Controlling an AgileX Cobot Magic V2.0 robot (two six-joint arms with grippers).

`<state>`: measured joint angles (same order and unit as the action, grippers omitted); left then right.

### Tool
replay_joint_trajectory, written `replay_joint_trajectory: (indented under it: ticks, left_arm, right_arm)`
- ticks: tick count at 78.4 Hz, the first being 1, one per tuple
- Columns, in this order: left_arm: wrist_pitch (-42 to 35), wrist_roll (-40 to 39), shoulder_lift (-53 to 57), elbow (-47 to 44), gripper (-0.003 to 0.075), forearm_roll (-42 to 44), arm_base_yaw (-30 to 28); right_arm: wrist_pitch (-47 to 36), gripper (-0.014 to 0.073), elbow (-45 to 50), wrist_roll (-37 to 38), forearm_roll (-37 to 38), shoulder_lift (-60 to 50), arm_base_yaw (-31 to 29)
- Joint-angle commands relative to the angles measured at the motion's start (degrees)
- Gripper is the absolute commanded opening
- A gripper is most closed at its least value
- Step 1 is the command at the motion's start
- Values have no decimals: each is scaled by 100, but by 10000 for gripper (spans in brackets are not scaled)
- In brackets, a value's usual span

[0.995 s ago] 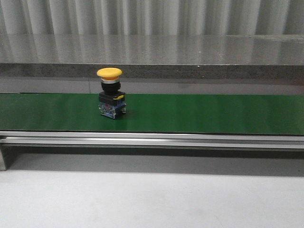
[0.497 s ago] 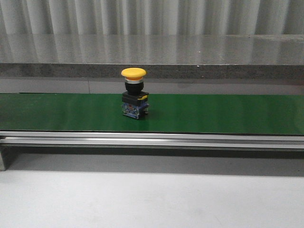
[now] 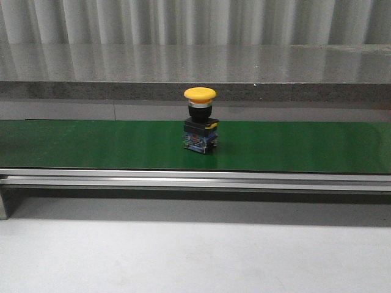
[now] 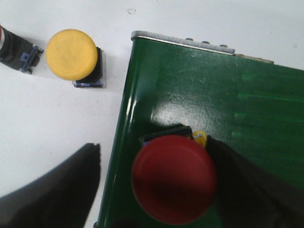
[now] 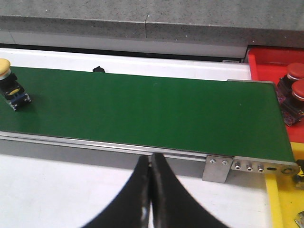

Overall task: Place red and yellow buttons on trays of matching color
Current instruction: 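Release the red button on the belt and lift the left gripper, then move the right gripper down over the yellow button on the belt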

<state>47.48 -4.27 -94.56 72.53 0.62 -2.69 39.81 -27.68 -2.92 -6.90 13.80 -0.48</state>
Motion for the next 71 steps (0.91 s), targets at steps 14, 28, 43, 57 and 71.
replay_joint_trajectory:
  ticks: [14,28,43,57,71]
  left_arm:
    - [-560,264,550,162,536,-401,227]
    - [-802,334,1185,-56,463,-401,508]
    - [-1608,599,2309,-947,168,-414,1030]
    - [-2067,599,3312,-1691,-20,-414,1419]
    - [-2154,599,4037,-2196,-20,-426,1457]
  right_arm:
    - [-430,-67,-141,-43,-49,44,9]
    - [-430,-67,-141,-43,-49,44,9]
    - [-438,-67,-141,-43,-49,44,9]
    - [-524,-67,-141,-43,-49,44,9]
    - [-664,-67,-141,-43,-49,44,9]
